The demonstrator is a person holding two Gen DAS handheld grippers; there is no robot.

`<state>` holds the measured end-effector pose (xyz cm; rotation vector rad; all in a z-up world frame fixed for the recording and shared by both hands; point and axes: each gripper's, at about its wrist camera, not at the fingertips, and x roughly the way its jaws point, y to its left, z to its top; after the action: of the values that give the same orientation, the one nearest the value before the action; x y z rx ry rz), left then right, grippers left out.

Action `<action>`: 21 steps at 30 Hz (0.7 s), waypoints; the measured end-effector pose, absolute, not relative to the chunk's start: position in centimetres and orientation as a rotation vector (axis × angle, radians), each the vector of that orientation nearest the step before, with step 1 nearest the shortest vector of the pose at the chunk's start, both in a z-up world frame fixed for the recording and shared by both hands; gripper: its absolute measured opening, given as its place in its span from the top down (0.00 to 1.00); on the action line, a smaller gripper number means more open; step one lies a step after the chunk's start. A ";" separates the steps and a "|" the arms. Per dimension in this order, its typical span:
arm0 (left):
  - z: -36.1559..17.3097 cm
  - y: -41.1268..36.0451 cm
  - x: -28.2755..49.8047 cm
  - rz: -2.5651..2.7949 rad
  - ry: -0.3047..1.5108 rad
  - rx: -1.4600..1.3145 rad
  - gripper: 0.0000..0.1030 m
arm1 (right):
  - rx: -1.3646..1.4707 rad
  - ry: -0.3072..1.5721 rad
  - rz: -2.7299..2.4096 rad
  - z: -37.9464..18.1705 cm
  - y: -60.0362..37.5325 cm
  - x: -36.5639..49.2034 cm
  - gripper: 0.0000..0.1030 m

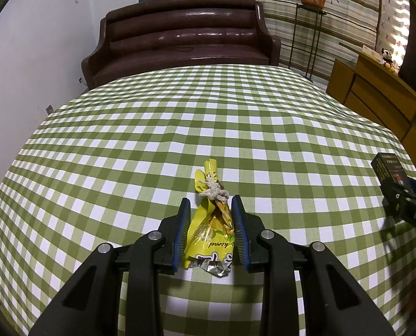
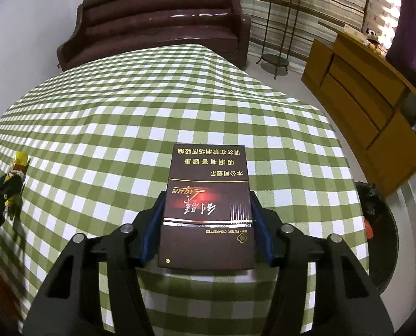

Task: Collect trash
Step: 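Grasp the dark cigarette box with the right tool while the left tool holds the wrapper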

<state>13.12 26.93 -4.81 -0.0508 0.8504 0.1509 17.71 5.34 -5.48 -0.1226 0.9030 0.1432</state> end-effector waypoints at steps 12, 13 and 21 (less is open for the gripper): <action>-4.8 26.8 13.3 0.152 0.848 -0.046 0.70 | -0.168 0.878 0.181 -5.5 6.0 16.2 0.48; -4.8 26.8 13.3 0.153 0.846 -0.045 0.70 | -0.165 0.876 0.182 -5.4 6.0 16.2 0.48; -4.8 26.5 12.6 0.150 0.838 -0.047 0.70 | -0.141 0.855 0.188 -4.8 5.9 14.9 0.48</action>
<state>12.60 26.47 -4.83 -0.0466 0.8380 0.1501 14.87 5.92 -4.80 -0.1411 0.8548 0.1876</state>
